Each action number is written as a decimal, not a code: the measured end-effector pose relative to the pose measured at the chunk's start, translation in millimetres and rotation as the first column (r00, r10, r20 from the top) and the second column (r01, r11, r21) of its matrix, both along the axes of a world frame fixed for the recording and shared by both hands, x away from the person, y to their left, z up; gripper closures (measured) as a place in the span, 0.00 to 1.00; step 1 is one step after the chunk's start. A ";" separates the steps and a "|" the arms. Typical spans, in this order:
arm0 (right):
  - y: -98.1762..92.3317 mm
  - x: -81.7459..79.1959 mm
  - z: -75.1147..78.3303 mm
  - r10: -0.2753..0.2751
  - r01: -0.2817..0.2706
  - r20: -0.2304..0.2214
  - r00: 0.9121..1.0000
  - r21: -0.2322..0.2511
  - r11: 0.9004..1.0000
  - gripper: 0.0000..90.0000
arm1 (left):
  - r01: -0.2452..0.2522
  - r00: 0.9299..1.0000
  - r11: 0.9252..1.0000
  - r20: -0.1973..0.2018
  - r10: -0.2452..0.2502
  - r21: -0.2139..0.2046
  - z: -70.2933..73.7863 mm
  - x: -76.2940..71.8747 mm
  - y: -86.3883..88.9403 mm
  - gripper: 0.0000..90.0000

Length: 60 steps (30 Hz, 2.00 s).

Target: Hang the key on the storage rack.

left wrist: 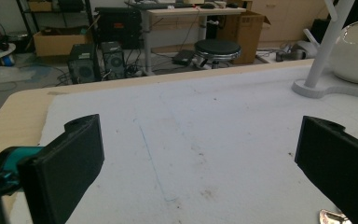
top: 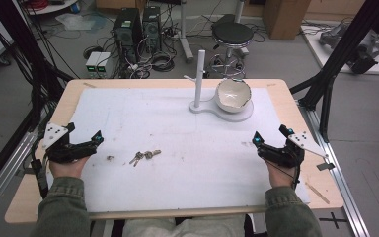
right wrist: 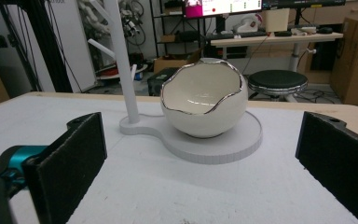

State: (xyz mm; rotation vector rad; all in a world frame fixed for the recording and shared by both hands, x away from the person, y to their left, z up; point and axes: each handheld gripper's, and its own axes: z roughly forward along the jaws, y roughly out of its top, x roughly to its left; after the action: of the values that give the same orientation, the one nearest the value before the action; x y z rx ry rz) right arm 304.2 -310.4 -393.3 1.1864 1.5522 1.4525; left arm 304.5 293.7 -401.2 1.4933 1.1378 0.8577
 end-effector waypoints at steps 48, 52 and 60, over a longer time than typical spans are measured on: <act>3.7 1.6 -4.3 0.042 -0.043 -0.041 0.998 -0.027 0.999 0.01 | 0.249 0.960 0.962 -0.160 -0.229 0.117 20.6 36.3 -61.0 0.03; 2.4 3.4 -4.7 0.042 -0.043 -0.044 0.998 -0.022 0.999 0.01 | 0.280 0.949 0.949 -0.186 -0.253 0.143 29.5 44.8 -72.9 0.03; 2.0 2.3 -4.2 0.048 -0.049 -0.042 0.998 -0.015 0.999 0.01 | 0.317 0.936 0.934 -0.213 -0.280 0.164 29.7 51.8 -89.6 0.03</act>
State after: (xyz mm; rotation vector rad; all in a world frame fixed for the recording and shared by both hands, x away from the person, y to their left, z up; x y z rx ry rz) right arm 306.4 -308.4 -397.5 1.1837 1.6283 1.4524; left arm 356.2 204.0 -371.4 1.8876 0.9422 0.6414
